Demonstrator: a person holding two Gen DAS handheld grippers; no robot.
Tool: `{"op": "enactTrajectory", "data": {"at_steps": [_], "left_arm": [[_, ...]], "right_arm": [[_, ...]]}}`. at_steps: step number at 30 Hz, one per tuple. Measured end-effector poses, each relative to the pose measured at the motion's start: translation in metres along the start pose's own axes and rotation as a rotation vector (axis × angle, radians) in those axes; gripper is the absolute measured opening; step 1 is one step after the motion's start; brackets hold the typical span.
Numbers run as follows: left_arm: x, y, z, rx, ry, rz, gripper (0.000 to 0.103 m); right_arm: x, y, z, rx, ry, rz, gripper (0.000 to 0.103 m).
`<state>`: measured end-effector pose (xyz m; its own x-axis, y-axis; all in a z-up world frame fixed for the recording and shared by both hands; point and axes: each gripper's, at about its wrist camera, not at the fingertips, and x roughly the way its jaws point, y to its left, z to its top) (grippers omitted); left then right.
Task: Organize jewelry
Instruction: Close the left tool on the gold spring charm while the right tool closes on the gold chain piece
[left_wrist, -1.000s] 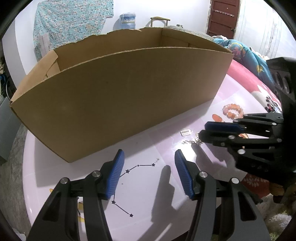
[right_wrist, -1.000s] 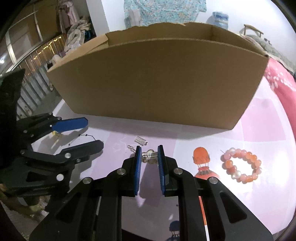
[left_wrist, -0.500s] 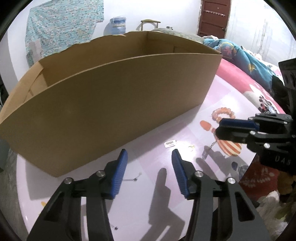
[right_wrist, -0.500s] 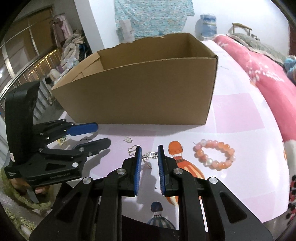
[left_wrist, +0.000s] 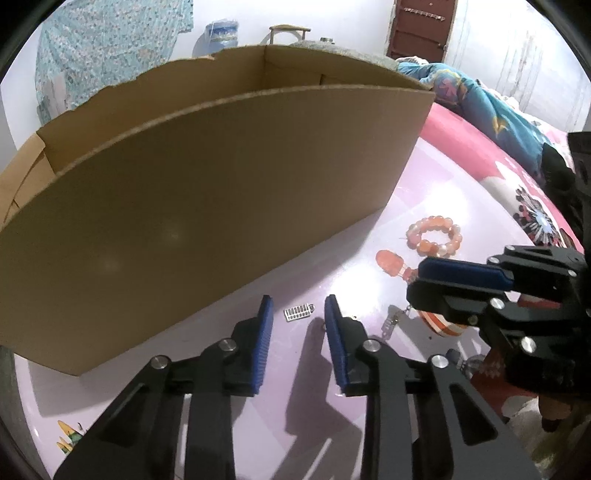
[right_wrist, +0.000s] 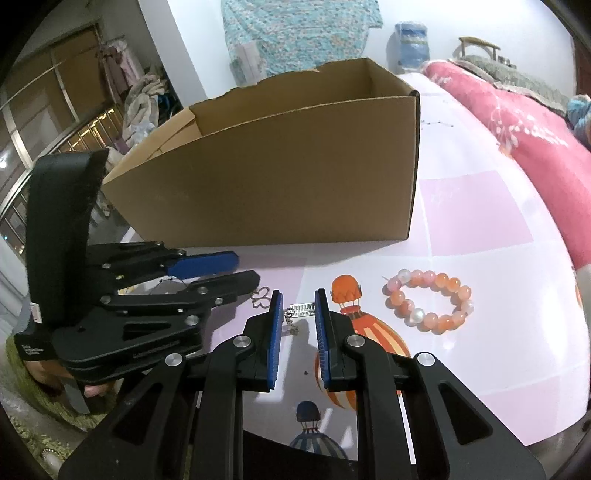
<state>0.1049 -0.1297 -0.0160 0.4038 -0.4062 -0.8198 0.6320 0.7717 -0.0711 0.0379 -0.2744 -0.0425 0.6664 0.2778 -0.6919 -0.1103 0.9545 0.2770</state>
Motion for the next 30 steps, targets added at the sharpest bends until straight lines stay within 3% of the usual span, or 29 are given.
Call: {"op": "enactTrajectory", "data": {"at_steps": [12, 19, 20, 27, 30], "left_arm": [[0.005, -0.020, -0.002, 0.054, 0.014, 0.105, 0.014], [0.003, -0.017, -0.004, 0.041, 0.003, 0.089, 0.013], [0.001, -0.017, -0.004, 0.042, -0.003, 0.084, 0.001], [-0.004, -0.010, -0.010, 0.013, 0.010, 0.053, 0.000], [-0.012, -0.011, -0.007, 0.010, -0.029, 0.028, 0.000]], "right_arm": [[-0.003, -0.007, -0.003, 0.014, -0.010, 0.010, 0.015], [-0.006, -0.006, -0.005, 0.016, -0.019, 0.007, 0.015], [-0.006, -0.007, -0.004, 0.016, -0.020, 0.006, 0.015], [-0.010, -0.005, -0.007, 0.012, -0.026, 0.000, 0.015], [-0.011, -0.002, -0.007, 0.013, -0.027, -0.001, 0.015]]}}
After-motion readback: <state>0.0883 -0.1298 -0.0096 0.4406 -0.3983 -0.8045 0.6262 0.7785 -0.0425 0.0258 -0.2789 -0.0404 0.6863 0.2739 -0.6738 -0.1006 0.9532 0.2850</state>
